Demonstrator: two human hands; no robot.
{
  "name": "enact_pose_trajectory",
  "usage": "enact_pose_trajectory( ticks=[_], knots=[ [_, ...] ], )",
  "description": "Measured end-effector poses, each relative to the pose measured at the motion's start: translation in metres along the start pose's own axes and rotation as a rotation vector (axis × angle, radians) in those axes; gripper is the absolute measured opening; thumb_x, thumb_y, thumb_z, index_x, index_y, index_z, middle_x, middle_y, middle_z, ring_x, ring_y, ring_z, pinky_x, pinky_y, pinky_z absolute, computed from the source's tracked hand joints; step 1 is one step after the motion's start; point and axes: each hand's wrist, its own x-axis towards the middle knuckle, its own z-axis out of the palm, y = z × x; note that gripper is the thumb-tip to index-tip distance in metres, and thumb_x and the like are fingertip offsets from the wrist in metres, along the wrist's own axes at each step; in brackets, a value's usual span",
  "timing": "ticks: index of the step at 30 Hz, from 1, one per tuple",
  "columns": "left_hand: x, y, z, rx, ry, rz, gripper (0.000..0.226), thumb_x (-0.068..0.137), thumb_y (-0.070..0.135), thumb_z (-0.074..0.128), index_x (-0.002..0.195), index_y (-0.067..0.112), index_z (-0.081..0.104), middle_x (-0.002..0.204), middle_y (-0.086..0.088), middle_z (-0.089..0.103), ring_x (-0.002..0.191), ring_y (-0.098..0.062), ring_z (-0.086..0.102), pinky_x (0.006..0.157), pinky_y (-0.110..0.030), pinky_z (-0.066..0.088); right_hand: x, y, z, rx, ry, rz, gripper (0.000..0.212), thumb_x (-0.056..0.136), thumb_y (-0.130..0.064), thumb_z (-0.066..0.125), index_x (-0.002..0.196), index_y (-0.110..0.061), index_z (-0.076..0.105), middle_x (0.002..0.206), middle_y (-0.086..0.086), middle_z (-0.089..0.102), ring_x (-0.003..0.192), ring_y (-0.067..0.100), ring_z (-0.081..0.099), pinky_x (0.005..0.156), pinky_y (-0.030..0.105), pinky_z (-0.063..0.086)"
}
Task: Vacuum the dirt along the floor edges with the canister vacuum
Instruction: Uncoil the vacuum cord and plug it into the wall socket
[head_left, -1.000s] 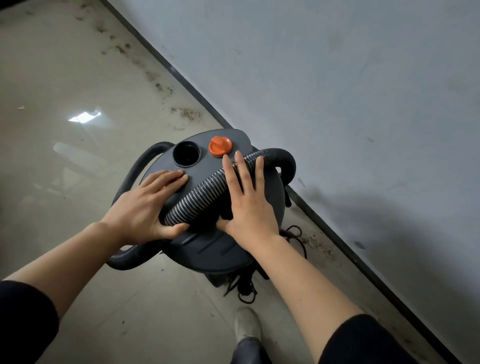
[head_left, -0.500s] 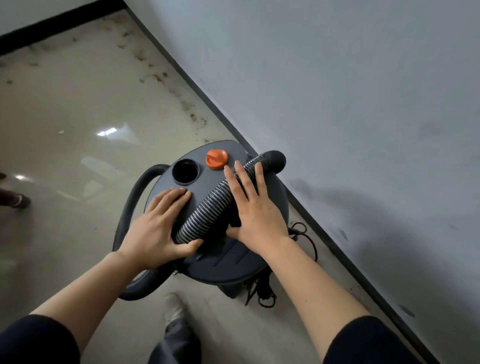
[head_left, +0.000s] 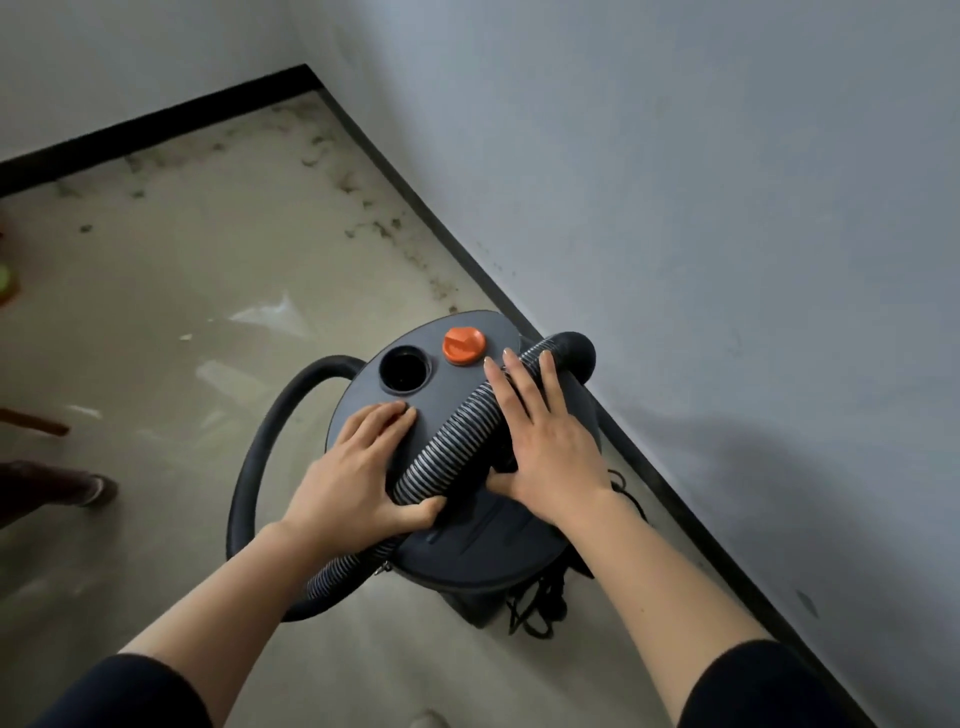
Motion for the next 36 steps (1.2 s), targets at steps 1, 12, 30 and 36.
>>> enact_pose_trajectory(
  ticks=[1, 12, 30, 36],
  knots=[
    [0.004, -0.009, -0.006, -0.011, 0.009, -0.015, 0.108, 0.061, 0.081, 0.05, 0.149, 0.019, 0.041, 0.153, 0.005, 0.036, 0.144, -0.012, 0.022, 0.107, -0.041, 0.041, 0.013, -0.006, -0.001, -0.014, -0.005, -0.01, 0.118, 0.08, -0.05, 0.067, 0.145, -0.03, -0.03, 0.157, -0.007, -0.025, 0.143, 0.029, -0.026, 0.105, 0.036, 0.04],
    [0.094, -0.123, -0.082, -0.038, -0.017, -0.184, 0.116, 0.054, 0.074, 0.05, 0.155, 0.023, 0.025, 0.161, 0.012, 0.016, 0.15, -0.012, -0.003, 0.12, -0.032, 0.008, 0.18, -0.071, -0.011, -0.001, -0.044, -0.045, 0.118, 0.082, -0.05, 0.064, 0.141, -0.029, -0.037, 0.155, -0.002, -0.03, 0.141, 0.035, -0.027, 0.107, 0.048, 0.036],
    [0.289, -0.383, -0.252, -0.035, 0.039, -0.237, 0.116, 0.051, 0.072, 0.047, 0.154, 0.022, 0.028, 0.161, 0.008, 0.019, 0.151, -0.019, 0.005, 0.121, -0.03, 0.001, 0.521, -0.217, -0.028, -0.001, -0.061, -0.042, 0.113, 0.085, -0.056, 0.057, 0.139, -0.025, -0.037, 0.154, 0.002, -0.031, 0.14, 0.041, -0.027, 0.105, 0.049, 0.038],
    [0.34, -0.464, -0.301, -0.019, 0.061, -0.257, 0.115, 0.052, 0.072, 0.047, 0.152, 0.018, 0.032, 0.16, 0.004, 0.023, 0.15, -0.019, 0.01, 0.122, -0.031, 0.001, 0.627, -0.261, -0.035, -0.02, -0.075, -0.092, 0.111, 0.086, -0.056, 0.056, 0.14, -0.025, -0.036, 0.155, 0.003, -0.03, 0.14, 0.042, -0.026, 0.104, 0.046, 0.038]
  ],
)
